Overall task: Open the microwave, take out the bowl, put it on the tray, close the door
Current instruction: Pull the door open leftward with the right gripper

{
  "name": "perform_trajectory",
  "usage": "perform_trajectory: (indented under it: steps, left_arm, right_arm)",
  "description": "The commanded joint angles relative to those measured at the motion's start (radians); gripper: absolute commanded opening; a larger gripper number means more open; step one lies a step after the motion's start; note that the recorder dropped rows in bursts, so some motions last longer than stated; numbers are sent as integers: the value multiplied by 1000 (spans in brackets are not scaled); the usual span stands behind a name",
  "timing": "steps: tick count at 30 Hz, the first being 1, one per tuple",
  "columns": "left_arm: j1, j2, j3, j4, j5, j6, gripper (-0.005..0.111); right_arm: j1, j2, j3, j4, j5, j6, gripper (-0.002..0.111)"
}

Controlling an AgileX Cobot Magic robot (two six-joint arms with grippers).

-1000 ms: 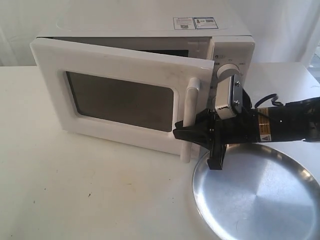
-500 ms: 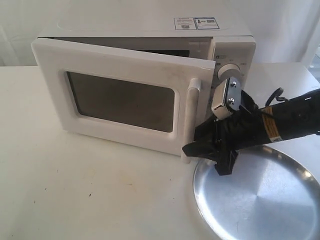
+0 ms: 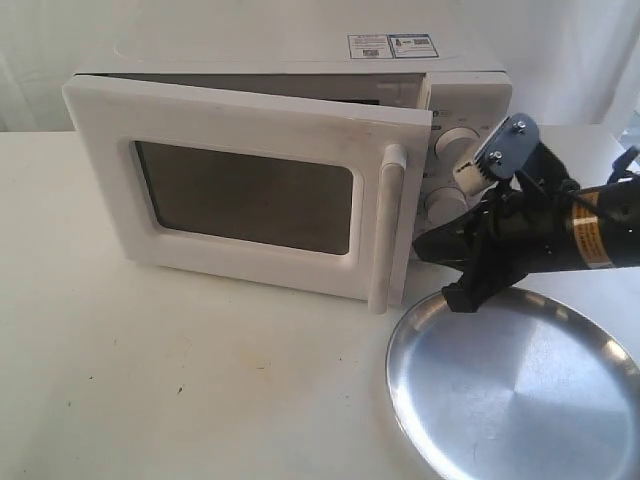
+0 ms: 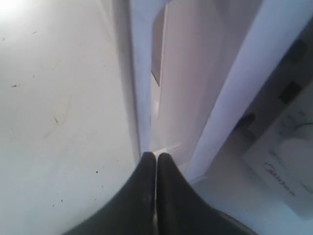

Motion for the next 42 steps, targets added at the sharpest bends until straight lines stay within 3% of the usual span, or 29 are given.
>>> perform_trajectory:
  steps: [1, 7, 10, 13, 15, 19, 22, 30, 39, 42]
  left_arm:
    - [0, -2, 5, -4, -2, -6, 0]
    - [0, -2, 5, -4, -2, -6, 0]
    - [0, -2, 5, -4, -2, -6, 0]
    - [0, -2, 5, -4, -2, -6, 0]
    - [0, -2, 5, -4, -2, -6, 0]
    - [0, -2, 5, -4, -2, -6, 0]
    - [0, -2, 5, -4, -2, -6, 0]
    - [0, -2, 5, -4, -2, -6, 0]
    - [0, -2, 5, -4, -2, -6, 0]
    - [0, -2, 5, -4, -2, -6, 0]
  right_arm:
    - [-5, -83, 28, 2, 34, 49, 0]
    - [-5, -83, 26, 20, 393, 115, 0]
    - [-5, -34, 4, 48, 417, 76, 0]
    - [-2, 36, -36, 85, 263, 11, 0]
    - [-2, 84, -56, 215, 197, -117, 0]
    - [-2, 143, -69, 488, 185, -390, 0]
    - [-2, 163, -67, 577, 118, -539, 0]
    - [-2, 171, -43, 513, -87, -590, 0]
    - [-2, 171, 8, 273, -434, -563, 0]
    - [-2, 171, 10, 256, -468, -563, 0]
